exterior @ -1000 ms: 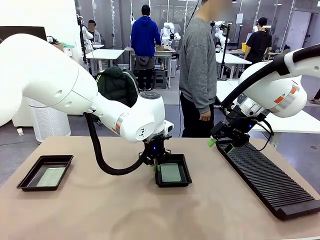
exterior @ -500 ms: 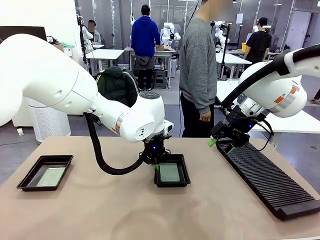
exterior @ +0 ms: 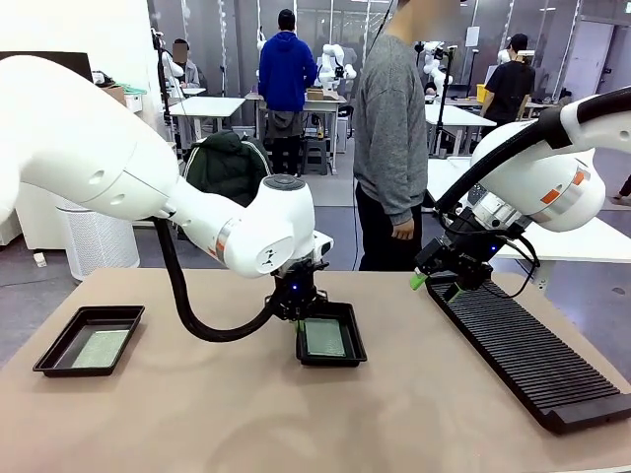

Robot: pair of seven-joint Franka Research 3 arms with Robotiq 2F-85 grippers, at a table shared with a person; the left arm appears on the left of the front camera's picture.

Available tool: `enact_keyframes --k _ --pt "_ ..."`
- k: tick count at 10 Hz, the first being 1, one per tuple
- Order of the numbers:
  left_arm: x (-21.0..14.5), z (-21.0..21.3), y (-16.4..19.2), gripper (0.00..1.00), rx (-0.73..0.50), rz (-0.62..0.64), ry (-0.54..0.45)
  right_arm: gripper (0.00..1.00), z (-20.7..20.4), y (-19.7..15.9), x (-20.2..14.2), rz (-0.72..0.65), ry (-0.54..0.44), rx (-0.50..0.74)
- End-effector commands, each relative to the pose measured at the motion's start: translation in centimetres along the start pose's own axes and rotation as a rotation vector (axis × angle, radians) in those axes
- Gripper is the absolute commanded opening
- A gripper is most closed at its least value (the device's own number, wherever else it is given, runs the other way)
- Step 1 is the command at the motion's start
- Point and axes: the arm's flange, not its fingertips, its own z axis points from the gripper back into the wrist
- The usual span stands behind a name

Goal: Inspect and transfer BCBs to ESD trays.
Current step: Pick up the ESD tray and place it on the left side of the table.

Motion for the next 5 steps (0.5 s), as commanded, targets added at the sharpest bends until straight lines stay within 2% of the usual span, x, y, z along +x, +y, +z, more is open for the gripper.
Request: enact_keyframes --k 1,5 --pt "-1.1 0.5 3.3 0.0 -0.017 -0.03 -0.025 1.0 -0.1 0.2 0.2 -0.023 -0.006 -0.008" --pt "-1.8 2.0 10.0 0.0 -0.044 -0.016 -0.041 1.0 -0.1 0.2 0.2 -0.023 -0.006 -0.008"
